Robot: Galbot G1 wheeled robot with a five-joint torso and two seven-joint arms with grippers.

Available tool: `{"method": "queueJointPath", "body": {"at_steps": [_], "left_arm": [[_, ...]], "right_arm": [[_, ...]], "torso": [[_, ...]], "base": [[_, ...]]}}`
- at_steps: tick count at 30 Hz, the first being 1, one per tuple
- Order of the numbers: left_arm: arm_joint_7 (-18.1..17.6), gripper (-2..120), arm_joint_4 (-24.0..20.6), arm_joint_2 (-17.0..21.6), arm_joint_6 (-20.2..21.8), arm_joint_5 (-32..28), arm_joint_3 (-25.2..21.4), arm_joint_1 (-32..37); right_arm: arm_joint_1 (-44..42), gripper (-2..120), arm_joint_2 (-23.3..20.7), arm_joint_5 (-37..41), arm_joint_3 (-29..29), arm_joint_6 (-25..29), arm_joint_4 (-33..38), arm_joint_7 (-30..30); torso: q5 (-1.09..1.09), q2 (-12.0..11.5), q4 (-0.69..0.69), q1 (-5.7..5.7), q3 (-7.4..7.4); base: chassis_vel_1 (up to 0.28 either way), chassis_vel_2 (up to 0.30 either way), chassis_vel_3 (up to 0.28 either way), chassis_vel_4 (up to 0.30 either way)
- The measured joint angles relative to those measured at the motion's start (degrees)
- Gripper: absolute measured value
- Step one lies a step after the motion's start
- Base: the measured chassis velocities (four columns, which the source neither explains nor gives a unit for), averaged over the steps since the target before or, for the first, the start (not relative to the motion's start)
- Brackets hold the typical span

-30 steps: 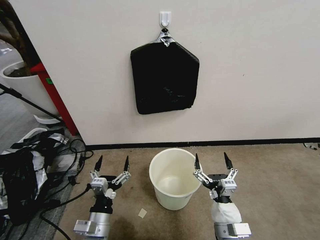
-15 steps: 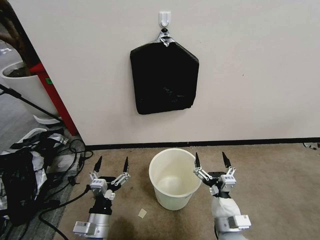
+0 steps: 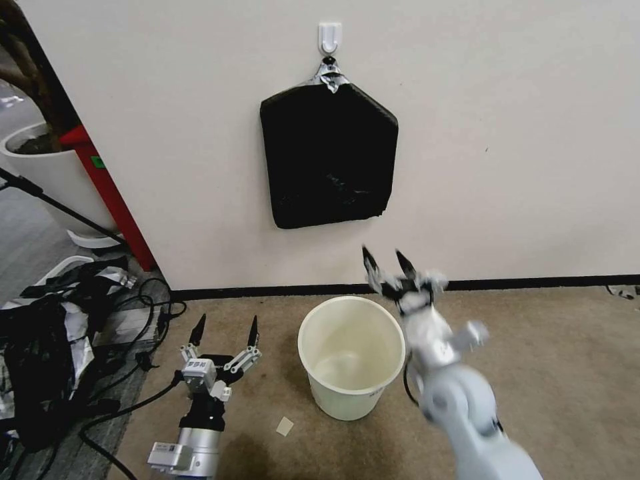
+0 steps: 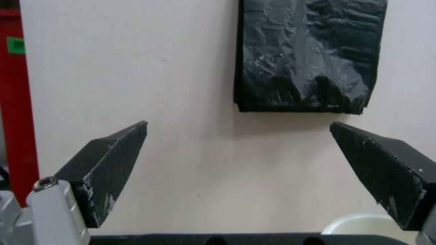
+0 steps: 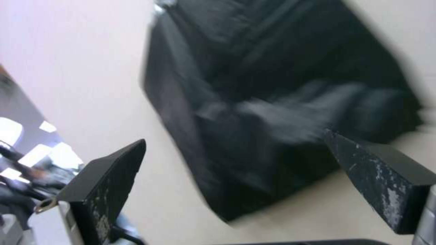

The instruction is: Place a trash bag onto the trash bin.

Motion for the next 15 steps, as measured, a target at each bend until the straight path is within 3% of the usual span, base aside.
{"method": "queueJointPath", "body": {"at_steps": [4, 6, 15], "left_arm": [[0.0, 100, -0.2, -0.3, 0.0, 0.2, -0.3, 0.5], [-0.1, 100, -0.2, -0.9, 0.0, 0.5, -0.5, 1.1], [-0.1, 100, -0.8, -1.9, 0.5, 1.2, -0.9, 0.6]], "right_arm": [[5.2, 100, 0.7, 5.4, -1.4, -1.9, -1.6, 0.8], [13.8, 100, 2.3, 12.3, -3.2, -3.8, -5.8, 2.2], [26.1, 100, 5.8, 24.8, -3.1, -5.3, -16.8, 2.5]], "torso": [[0.0, 0.0, 0.0, 0.0, 0.0], [-0.01, 0.0, 0.01, 0.0, 0.0], [0.0, 0.0, -0.01, 0.0, 0.0]], "base": [[0.0, 0.0, 0.0, 0.0], [0.0, 0.0, 0.0, 0.0], [0.0, 0.0, 0.0, 0.0]]}}
